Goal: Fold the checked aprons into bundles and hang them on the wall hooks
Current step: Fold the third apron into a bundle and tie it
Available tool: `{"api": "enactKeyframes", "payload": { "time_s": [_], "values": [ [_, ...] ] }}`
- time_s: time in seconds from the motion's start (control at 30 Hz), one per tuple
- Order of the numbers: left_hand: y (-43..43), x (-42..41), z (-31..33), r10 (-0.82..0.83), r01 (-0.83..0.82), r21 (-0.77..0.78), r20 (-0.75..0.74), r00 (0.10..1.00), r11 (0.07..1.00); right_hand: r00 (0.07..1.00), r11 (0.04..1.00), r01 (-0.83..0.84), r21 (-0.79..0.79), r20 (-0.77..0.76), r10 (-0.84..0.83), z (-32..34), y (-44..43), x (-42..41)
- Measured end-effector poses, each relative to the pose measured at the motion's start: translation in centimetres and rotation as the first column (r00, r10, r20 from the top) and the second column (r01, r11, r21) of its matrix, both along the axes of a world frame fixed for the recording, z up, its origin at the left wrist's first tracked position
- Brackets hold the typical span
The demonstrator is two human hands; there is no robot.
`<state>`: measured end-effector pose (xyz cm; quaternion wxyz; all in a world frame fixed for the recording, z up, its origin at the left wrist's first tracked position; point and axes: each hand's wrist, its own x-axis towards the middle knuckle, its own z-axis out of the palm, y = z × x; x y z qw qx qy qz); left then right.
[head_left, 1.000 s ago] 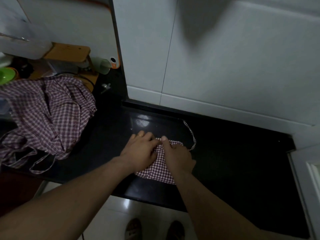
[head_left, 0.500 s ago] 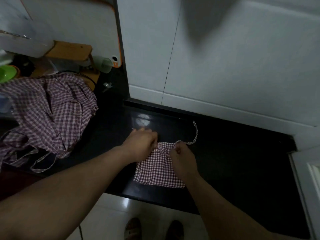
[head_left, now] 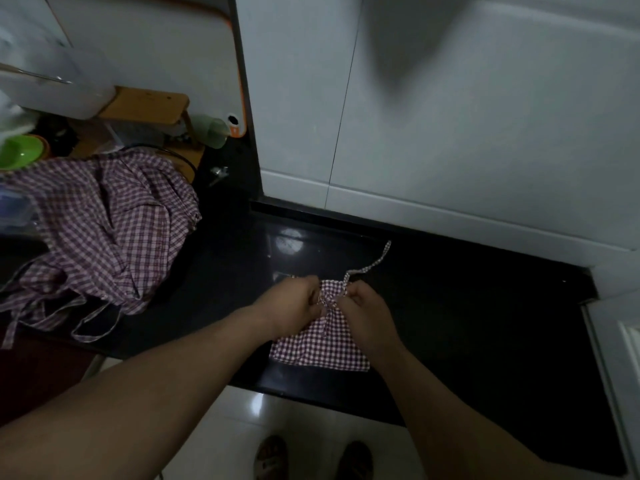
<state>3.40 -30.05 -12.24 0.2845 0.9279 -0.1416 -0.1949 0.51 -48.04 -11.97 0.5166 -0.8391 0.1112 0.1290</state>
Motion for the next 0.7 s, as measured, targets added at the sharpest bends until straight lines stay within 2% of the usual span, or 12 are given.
{"api": "enactKeyframes", "payload": {
  "time_s": [0.07, 0.17, 0.23, 0.43, 0.6, 0.7],
  "values": [
    [-0.3, -0.4, 0.2, 0.022, -0.022, 0.01, 0.062, 0.998, 1.0, 1.0, 1.0, -0.01, 0.029, 0.024, 0.009, -0.2, 0.0, -0.5],
    [-0.5, -0.9, 0.1, -0.103, 0.046, 0.197, 0.289, 0.952, 0.979, 0.999, 0.996, -0.017, 0.09, 0.045, 0.013, -0.2, -0.1, -1.2],
    [-0.4, -0.8, 0.1, -0.113, 0.041, 0.208, 0.351, 0.929, 0.977, 0.999, 0.995, -0.018, 0.096, 0.051, 0.013, -0.3, -0.2, -1.4],
    [0.6, -0.4, -0.2, -0.239, 0.2, 0.165, 0.263, 0.935, 0.966, 0.999, 0.999, -0.002, 0.038, 0.048, 0.0, -0.7, 0.2, -1.5],
    [1.5, -0.1, 0.6, -0.232, 0.235, -0.028, 0.089, 0.969, 0.972, 0.998, 1.0, 0.02, 0.012, 0.051, -0.02, -0.6, 0.5, -1.6],
    [1.8, -0.3, 1.1, -0.247, 0.25, -0.011, 0.12, 0.962, 0.968, 0.998, 1.0, 0.014, -0.007, 0.061, -0.013, -0.6, 0.5, -1.6]
  ]
}}
